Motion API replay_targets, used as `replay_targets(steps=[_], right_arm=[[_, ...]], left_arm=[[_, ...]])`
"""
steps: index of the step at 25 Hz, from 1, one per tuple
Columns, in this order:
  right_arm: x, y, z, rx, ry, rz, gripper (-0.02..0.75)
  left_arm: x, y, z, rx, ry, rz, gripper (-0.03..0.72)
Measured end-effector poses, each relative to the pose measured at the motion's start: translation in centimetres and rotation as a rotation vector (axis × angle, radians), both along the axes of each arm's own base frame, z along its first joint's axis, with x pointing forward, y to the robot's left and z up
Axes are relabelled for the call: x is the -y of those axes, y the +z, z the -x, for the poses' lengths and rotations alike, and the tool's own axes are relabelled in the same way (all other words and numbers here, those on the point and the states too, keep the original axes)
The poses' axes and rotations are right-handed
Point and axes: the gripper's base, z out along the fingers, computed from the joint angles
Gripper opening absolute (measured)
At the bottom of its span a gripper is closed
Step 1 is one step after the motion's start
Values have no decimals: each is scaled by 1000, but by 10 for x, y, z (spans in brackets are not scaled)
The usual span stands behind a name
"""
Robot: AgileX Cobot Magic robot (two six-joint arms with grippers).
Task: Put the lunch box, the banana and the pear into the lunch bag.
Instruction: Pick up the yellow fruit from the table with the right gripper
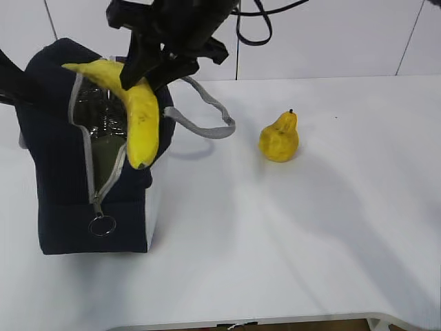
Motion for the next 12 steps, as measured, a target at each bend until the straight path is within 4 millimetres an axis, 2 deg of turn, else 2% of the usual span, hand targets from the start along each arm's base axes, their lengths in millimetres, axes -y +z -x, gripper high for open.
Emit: replay_targets(steps=[5,12], right_arm=[[-16,-18,1,-19,14,7,272],[-25,-46,-10,-49,-18,18,270]], left_arm=[[0,0,0,0,-5,-2,11],[1,1,0,4,-7,8,11]])
